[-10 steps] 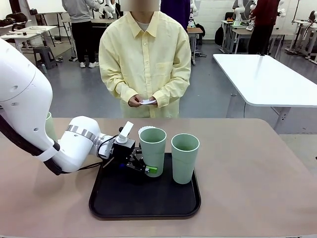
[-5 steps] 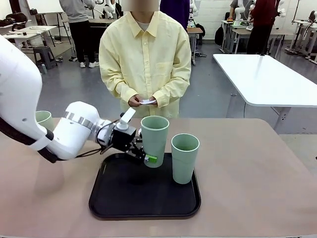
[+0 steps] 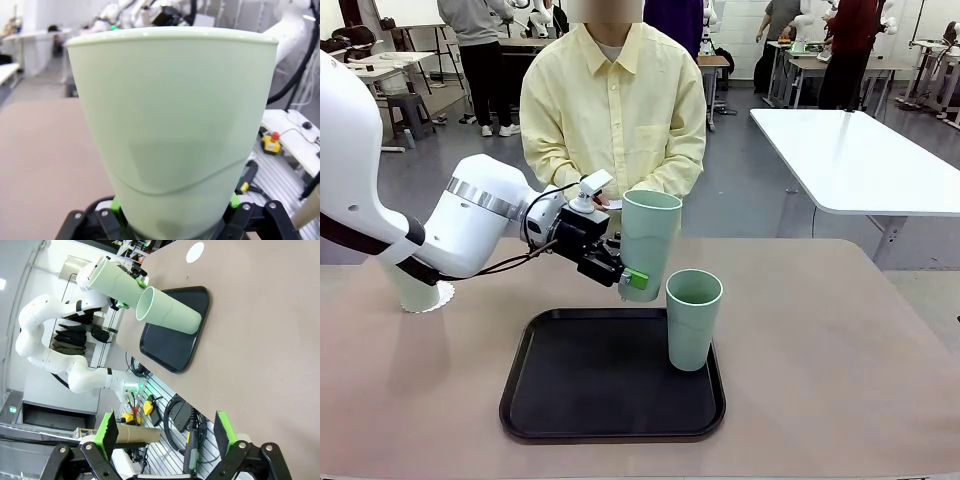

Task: Place coasters on the table and set cups on them.
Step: Take one Reusable plastic cup from the Flat Tray and place it on a coaster set by the human.

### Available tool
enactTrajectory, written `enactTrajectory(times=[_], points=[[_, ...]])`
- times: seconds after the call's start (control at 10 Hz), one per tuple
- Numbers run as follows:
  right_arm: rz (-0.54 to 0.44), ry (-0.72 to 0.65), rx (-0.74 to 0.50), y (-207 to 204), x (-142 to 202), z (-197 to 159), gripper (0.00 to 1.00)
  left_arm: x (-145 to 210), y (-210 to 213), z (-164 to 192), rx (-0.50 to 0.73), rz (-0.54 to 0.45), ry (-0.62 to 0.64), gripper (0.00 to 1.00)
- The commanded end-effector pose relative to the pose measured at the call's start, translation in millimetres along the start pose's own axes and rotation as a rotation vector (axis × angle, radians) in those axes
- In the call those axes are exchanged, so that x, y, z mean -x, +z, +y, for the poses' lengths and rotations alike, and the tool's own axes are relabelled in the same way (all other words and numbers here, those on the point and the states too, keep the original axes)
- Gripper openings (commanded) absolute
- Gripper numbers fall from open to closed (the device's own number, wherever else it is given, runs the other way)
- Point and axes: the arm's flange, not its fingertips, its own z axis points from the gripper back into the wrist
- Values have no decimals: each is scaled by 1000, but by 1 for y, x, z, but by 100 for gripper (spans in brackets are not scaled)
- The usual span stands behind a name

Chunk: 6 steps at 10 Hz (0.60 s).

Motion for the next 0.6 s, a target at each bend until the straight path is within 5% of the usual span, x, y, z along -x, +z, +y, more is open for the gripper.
enactTrajectory(times=[0.0, 0.2, 0.3, 0.5], points=[[-4, 0, -11, 0, 0, 0, 100, 6, 2, 3, -48, 3, 12, 0], [-4, 0, -11, 0, 0, 0, 100, 6, 2, 3, -48, 3, 12, 0], [-4, 0, -11, 0, 0, 0, 100, 3, 2, 2, -11, 4, 5, 80], [-4, 0, -11, 0, 0, 0, 100, -5, 19, 49, 11, -29, -123, 80]])
